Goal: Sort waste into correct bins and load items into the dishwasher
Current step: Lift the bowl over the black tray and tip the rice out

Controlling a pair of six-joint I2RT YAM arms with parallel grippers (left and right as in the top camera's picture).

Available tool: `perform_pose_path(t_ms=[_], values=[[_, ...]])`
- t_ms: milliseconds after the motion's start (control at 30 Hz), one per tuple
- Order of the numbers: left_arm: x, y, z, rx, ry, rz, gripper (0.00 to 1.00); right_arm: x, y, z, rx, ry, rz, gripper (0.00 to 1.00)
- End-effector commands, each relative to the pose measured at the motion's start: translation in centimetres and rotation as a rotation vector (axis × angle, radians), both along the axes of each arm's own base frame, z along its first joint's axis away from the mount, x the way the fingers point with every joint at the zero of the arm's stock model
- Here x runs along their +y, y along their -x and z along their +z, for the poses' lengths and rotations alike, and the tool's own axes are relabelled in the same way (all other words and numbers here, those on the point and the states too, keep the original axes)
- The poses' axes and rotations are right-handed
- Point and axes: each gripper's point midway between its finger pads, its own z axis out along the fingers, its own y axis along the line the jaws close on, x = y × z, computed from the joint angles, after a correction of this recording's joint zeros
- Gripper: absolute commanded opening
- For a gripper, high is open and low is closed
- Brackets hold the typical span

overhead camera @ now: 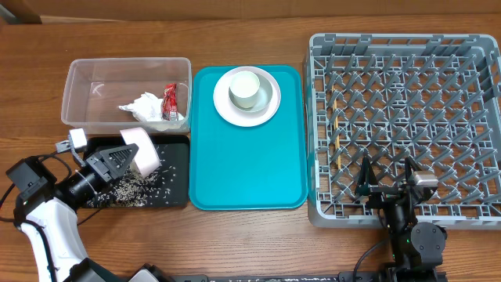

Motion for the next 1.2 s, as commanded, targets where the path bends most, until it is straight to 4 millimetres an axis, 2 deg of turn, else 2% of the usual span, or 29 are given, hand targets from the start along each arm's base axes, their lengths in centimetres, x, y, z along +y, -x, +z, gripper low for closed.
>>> perform_pose_path(t_ms=[0, 300, 500, 600, 900, 1033, 1167], values=[[0.1, 0.1, 1.3, -0.074, 0.037, -0.011, 0.04, 0.1, 0.0, -0.1, -0.007, 0.003, 0.006, 1.00], [1.5, 0.4, 2.2, -0.104, 0.078, 0.033, 0.04, 0.1, 0.0, -0.1, -0.007, 0.003, 0.006, 1.00], [1.6, 0.4, 2.3, -0.107, 0.137, 0.024, 0.04, 0.1, 0.0, -0.1, -0.007, 0.003, 0.006, 1.00], [2.0, 0.1, 1.9, -0.113, 0.136, 0.025, 0.04, 0.1, 0.0, -0.1, -0.007, 0.003, 0.006, 1.00], [2.1, -0.1, 1.2, -0.069, 0.320, 0.011, 0.04, 0.1, 0.0, -0.1, -0.007, 0.003, 0.006, 1.00], [2.5, -0.3, 0.9, -0.060, 0.330, 0.015, 0.04, 0.1, 0.0, -0.1, -0.007, 0.003, 0.006, 1.00], [2.6, -0.3, 0.8, 0.015, 0.415, 0.034, 0.04, 0.1, 0.0, -0.1, -0.007, 0.003, 0.006, 1.00]])
